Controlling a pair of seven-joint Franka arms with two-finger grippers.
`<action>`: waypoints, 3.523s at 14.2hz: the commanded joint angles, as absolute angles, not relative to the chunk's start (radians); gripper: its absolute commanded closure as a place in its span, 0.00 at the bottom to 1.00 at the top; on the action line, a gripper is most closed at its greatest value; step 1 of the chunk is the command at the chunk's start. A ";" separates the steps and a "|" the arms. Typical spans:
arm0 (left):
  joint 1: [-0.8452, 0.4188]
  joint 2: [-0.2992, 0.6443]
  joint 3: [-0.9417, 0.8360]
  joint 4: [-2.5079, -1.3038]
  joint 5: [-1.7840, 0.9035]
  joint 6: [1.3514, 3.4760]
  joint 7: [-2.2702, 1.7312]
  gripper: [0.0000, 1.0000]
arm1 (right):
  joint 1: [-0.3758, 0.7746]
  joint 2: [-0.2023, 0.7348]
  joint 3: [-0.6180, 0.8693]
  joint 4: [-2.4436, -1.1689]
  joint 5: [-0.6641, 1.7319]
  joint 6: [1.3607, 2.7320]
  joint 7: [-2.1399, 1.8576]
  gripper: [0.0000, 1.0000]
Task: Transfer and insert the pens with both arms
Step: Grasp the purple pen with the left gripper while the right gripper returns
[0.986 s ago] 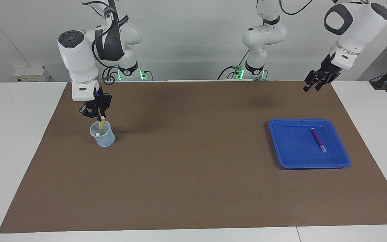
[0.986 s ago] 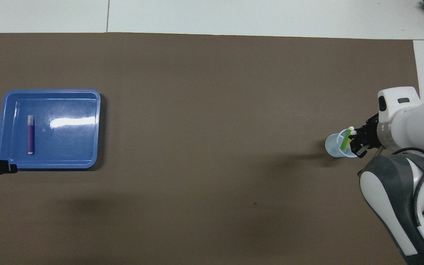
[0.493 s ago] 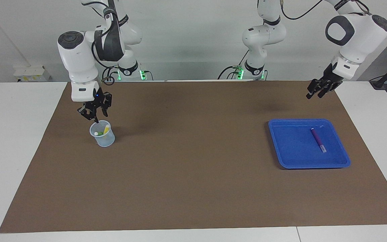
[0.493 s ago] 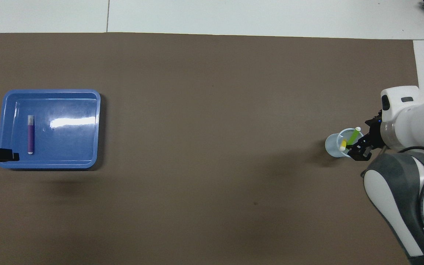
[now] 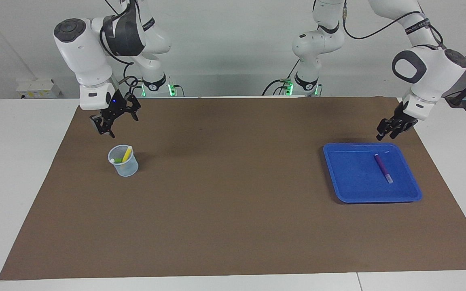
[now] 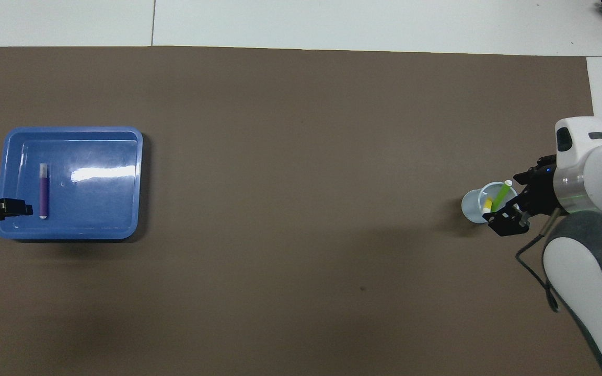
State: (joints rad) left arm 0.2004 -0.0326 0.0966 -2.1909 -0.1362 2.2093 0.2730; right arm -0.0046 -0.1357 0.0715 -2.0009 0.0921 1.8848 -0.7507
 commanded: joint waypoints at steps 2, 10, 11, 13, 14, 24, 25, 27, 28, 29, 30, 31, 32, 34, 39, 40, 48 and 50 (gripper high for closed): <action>0.224 0.040 0.091 -2.158 -0.132 2.284 0.325 0.35 | 0.073 -0.144 0.086 -1.999 0.172 1.868 -0.463 0.00; 0.219 0.204 0.089 -2.105 -0.132 2.430 0.347 0.35 | 0.166 -0.152 0.086 -2.008 0.304 1.881 -0.054 0.00; 0.216 0.224 0.089 -2.096 -0.132 2.443 0.347 0.35 | 0.166 -0.153 0.086 -2.009 0.325 1.884 -0.010 0.00; 0.212 0.248 0.087 -2.089 -0.132 2.467 0.347 0.35 | 0.189 -0.153 0.086 -2.011 0.360 1.893 0.061 0.00; 0.209 0.253 0.087 -2.089 -0.132 2.474 0.345 0.35 | 0.195 -0.153 0.086 -2.014 0.370 1.904 0.105 0.00; 0.178 0.321 0.086 -2.057 -0.141 2.530 0.339 0.41 | 0.264 -0.152 0.086 -2.031 0.509 2.026 0.466 0.00; 0.178 0.321 0.086 -2.057 -0.141 2.528 0.341 0.41 | 0.267 -0.152 0.086 -2.033 0.524 2.042 0.503 0.00; 0.179 0.321 0.086 -2.060 -0.141 2.525 0.344 0.41 | 0.275 -0.152 0.086 -2.033 0.540 2.065 0.560 0.00; 0.179 0.319 0.087 -2.060 -0.141 2.520 0.345 0.42 | 0.287 -0.152 0.086 -2.033 0.545 2.071 0.574 0.00; 0.184 0.319 0.087 -2.060 -0.141 2.520 0.347 0.43 | 0.287 -0.152 0.086 -2.033 0.546 2.074 0.580 0.00; 0.186 0.319 0.087 -2.060 -0.141 2.520 0.347 0.46 | 0.287 -0.152 0.086 -2.034 0.546 2.077 0.589 0.00; 0.187 0.319 0.087 -2.063 -0.138 2.519 0.347 0.50 | 0.288 -0.152 0.086 -2.034 0.546 2.077 0.594 0.00; 0.190 0.319 0.087 -2.060 -0.135 2.519 0.347 0.51 | 0.288 -0.152 0.086 -2.034 0.546 2.077 0.595 0.00; 0.190 0.319 0.089 -2.060 -0.133 2.520 0.345 0.58 | 0.288 -0.152 0.086 -2.036 0.546 2.077 0.595 0.00; 0.181 0.319 0.089 -2.065 -0.135 2.525 0.336 1.00 | 0.288 -0.152 0.086 -2.036 0.546 2.077 0.595 0.00; 0.179 0.319 0.089 -2.065 -0.135 2.526 0.334 1.00 | 0.288 -0.152 0.086 -2.036 0.546 2.077 0.595 0.00; 0.181 0.313 0.089 -1.975 -0.137 2.381 0.296 1.00 | 0.287 -0.152 0.086 -2.037 0.546 2.077 0.595 0.00; 0.178 0.295 0.091 -1.933 -0.137 2.291 0.253 1.00 | 0.288 -0.152 0.086 -2.037 0.546 2.075 0.595 0.00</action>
